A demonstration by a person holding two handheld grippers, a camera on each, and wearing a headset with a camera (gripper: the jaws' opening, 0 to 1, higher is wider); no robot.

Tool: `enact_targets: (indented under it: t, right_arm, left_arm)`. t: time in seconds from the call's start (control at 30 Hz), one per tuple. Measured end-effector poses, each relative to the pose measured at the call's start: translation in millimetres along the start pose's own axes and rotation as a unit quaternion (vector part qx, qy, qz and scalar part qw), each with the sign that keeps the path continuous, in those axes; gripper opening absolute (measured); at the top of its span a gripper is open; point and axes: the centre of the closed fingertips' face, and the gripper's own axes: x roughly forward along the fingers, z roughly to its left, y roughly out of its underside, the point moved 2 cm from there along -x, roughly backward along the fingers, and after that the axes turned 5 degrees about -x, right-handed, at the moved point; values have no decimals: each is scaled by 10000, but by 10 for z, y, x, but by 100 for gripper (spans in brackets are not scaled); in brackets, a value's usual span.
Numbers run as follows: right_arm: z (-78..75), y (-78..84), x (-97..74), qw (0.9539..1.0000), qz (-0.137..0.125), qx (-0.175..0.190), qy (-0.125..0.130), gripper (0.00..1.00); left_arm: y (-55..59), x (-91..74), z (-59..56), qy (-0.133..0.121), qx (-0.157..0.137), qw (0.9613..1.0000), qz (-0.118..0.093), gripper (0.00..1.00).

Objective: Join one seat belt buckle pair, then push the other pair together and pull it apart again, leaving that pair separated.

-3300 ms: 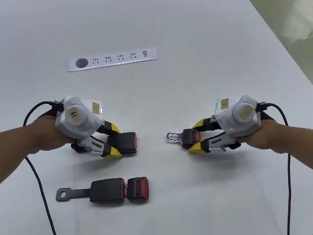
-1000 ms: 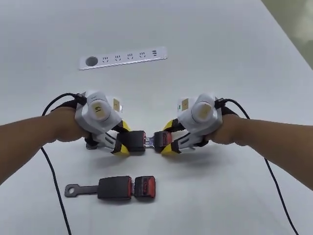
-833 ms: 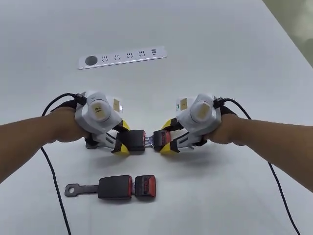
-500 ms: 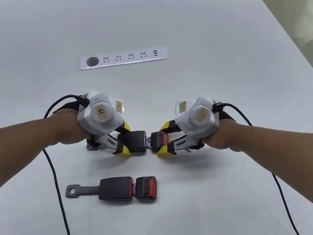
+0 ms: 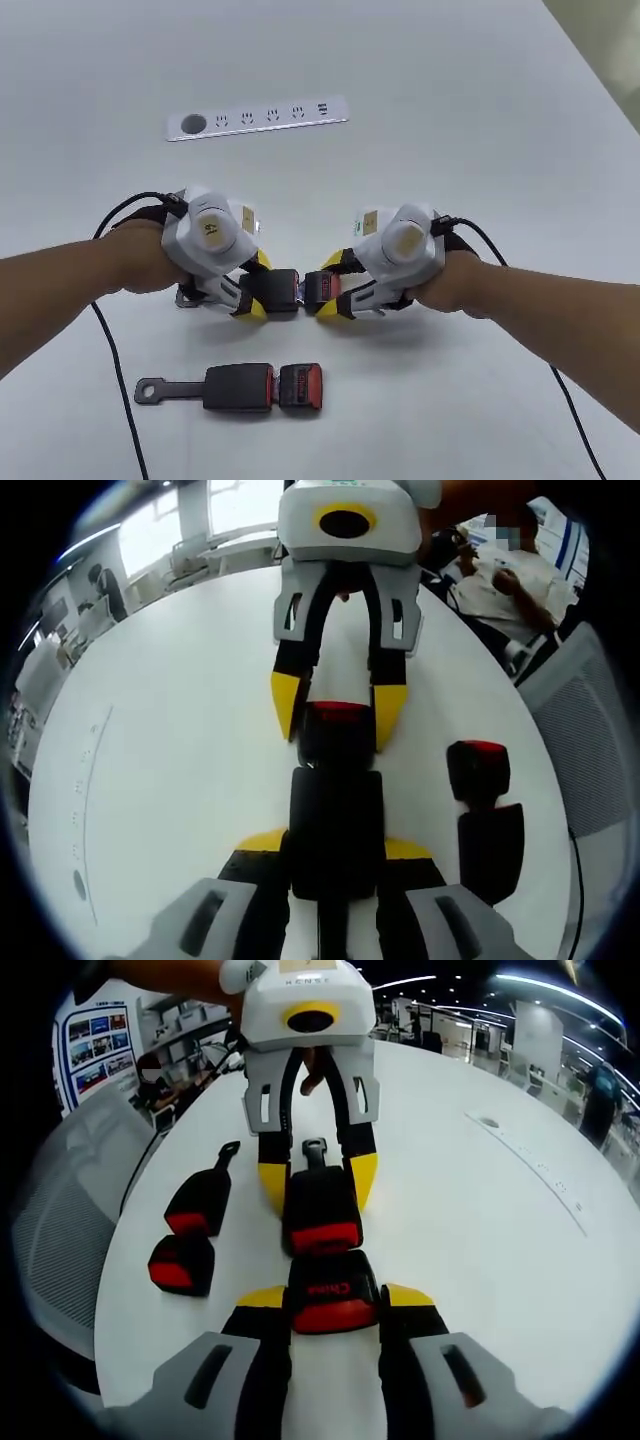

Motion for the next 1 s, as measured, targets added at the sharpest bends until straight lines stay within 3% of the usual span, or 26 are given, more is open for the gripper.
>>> enact_targets:
  t: [1.0]
  right_arm:
    - [-10, -2, 9, 9996, 186, -206, -50, 32]
  left_arm:
    - [-27, -22, -43, -69, -15, 10000, -19, 34]
